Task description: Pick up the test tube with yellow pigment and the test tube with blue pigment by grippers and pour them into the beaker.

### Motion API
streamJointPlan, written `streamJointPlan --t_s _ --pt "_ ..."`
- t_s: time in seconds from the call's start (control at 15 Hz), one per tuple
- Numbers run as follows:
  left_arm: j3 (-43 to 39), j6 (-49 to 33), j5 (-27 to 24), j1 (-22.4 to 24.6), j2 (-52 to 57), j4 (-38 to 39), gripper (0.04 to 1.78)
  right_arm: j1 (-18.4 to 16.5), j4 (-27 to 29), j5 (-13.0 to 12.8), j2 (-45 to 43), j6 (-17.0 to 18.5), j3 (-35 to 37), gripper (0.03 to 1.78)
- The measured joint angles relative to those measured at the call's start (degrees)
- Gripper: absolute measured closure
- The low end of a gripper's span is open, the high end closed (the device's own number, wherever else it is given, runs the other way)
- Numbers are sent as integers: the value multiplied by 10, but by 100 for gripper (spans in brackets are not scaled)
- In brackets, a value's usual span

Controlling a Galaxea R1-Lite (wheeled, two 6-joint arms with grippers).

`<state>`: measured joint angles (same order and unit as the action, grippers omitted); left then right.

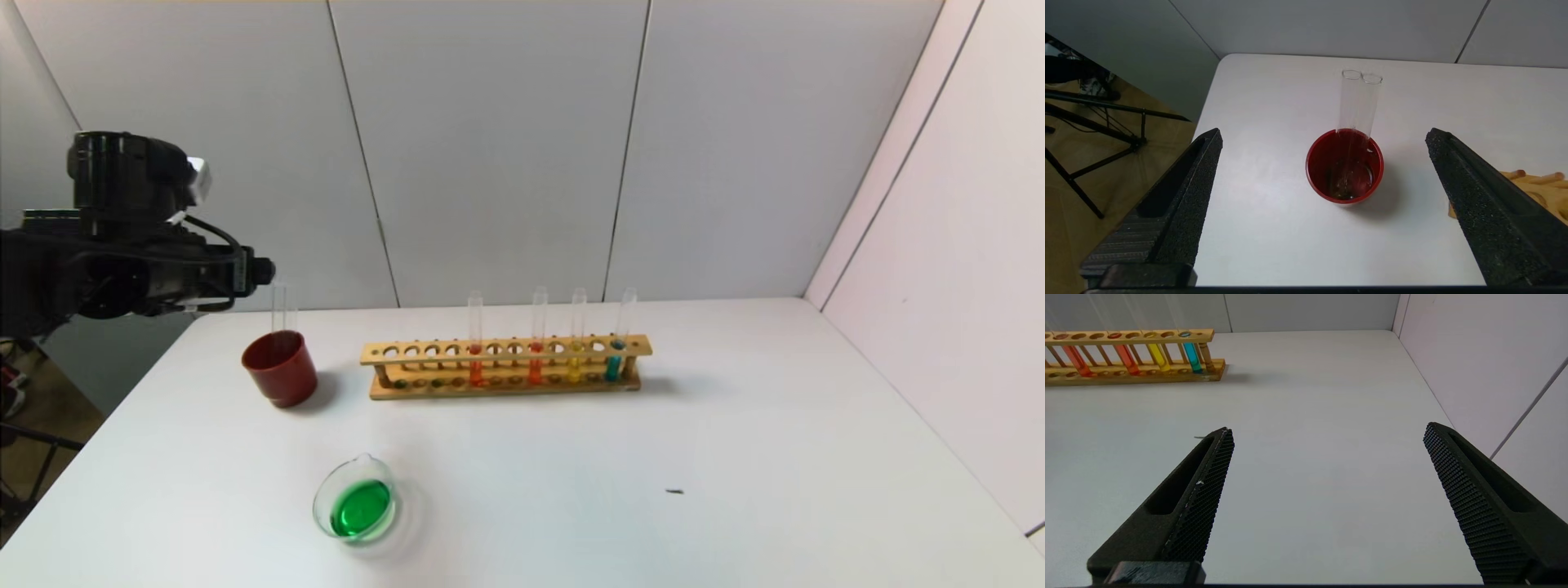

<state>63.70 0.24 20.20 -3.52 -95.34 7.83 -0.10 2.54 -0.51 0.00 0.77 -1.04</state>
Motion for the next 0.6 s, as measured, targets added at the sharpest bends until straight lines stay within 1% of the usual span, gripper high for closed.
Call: streamJointPlan --t_s 0.2,0.6 --pt "-34 11 -1 -2 82 -10 7 0 0 0 0 0 0 11" --pt "-84 12 -18 -8 276 -110 7 0 0 0 0 0 0 11"
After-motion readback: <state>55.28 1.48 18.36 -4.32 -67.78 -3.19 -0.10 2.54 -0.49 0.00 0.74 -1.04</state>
